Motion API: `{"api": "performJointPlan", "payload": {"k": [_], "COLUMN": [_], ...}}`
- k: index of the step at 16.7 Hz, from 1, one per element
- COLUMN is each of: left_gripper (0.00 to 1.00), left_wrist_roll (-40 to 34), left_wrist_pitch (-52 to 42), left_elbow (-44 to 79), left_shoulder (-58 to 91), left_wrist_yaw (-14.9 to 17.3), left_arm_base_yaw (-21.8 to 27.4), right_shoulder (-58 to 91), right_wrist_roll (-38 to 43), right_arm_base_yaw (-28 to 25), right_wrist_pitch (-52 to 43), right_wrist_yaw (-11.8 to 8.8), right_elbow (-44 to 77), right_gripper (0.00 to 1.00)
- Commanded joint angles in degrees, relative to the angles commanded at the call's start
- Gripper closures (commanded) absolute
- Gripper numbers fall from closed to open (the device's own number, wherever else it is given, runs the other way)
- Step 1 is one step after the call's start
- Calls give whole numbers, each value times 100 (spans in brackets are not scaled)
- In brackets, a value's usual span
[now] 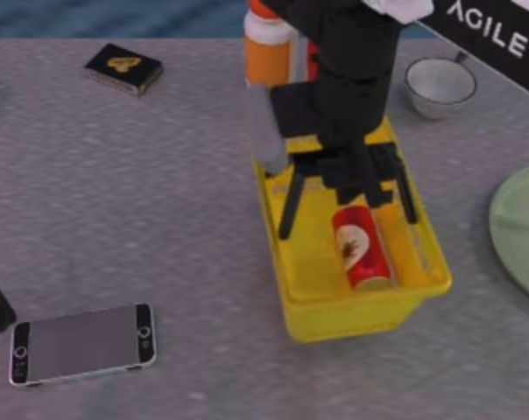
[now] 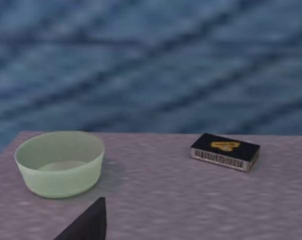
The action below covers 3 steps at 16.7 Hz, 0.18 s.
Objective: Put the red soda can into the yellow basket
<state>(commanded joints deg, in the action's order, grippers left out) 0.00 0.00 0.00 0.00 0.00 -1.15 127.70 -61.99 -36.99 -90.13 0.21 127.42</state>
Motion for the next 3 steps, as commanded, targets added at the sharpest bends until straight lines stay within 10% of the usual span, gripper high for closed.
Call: {"api": "performJointPlan", "payload": {"k": [3], "left_gripper": [0], "left_wrist_roll": [0], "left_wrist_pitch": [0], "left_elbow": [0], "left_shoulder": [0], "left_wrist_yaw": [0], "left_arm_base_yaw": [0], "right_shoulder": [-44], "right_wrist_roll": [-51], "right_arm_base_yaw": [41], "right_wrist_pitch": [-228], "right_wrist_yaw": [-1], "right_elbow": [223], "right_gripper": [100]}}
